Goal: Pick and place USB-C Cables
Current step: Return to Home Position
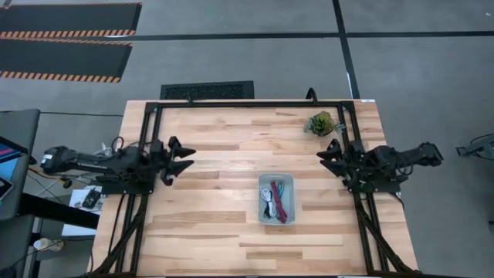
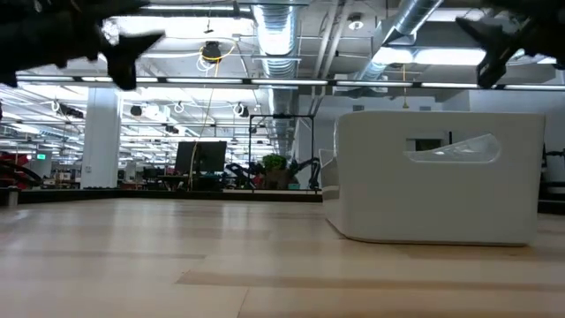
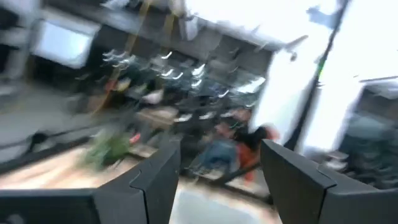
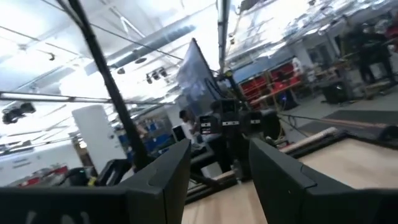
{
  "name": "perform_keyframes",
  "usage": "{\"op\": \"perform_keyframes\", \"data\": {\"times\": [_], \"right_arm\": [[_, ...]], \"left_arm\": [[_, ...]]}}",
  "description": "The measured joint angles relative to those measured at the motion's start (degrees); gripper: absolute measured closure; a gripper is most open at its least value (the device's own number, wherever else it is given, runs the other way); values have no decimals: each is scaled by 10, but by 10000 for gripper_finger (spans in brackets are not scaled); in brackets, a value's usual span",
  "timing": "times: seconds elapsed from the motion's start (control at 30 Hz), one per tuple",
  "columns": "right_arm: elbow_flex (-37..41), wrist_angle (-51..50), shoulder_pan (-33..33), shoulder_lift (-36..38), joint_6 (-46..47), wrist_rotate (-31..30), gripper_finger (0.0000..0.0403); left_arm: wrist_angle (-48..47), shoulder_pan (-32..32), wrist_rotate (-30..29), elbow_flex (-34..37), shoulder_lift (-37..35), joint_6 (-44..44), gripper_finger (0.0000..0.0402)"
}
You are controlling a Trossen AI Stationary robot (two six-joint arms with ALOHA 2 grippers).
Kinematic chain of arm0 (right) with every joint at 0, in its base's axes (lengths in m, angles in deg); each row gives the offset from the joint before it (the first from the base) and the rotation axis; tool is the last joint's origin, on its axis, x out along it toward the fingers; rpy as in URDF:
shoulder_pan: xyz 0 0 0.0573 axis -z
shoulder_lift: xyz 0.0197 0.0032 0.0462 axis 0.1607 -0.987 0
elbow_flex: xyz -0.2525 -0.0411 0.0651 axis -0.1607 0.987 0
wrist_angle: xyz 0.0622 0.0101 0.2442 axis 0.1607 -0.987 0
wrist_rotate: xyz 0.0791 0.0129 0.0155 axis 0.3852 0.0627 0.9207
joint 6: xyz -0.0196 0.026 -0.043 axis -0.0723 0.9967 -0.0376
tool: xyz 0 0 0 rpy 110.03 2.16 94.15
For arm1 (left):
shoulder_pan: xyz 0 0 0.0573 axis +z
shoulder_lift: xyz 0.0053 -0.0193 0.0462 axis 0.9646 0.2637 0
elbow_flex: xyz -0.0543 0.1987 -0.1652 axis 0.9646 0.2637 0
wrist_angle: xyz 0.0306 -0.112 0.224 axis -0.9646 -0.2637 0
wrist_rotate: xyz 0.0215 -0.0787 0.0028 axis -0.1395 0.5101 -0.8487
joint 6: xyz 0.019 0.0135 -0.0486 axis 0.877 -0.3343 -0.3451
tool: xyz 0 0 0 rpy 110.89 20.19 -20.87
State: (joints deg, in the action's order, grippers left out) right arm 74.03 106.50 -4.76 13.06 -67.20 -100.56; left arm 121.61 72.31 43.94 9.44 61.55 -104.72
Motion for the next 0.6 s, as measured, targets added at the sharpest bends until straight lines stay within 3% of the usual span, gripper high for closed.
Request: {"op": "perform_keyframes", "data": {"times": [0.07, 0.17, 0.3, 0.4, 0.5, 0.6], "right_arm": [[16, 1, 17, 3, 13, 1, 213], [15, -31, 44, 4, 41, 12, 214], [15, -25, 82, 7, 52, 73, 217], [15, -14, 113, 11, 66, 102, 218], [9, -22, 146, 11, 74, 109, 218], [3, -15, 176, 11, 72, 144, 216]], "left_arm": [[-96, -1, -29, -4, -33, -7, 192], [-130, -2, -54, -2, -58, -13, 192], [-154, -1, -51, -19, -117, -15, 192], [-261, -1, -62, -57, -173, -16, 192], [-430, -1, -118, -103, -227, -38, 192], [-496, -1, -186, -119, -226, -68, 192]]}}
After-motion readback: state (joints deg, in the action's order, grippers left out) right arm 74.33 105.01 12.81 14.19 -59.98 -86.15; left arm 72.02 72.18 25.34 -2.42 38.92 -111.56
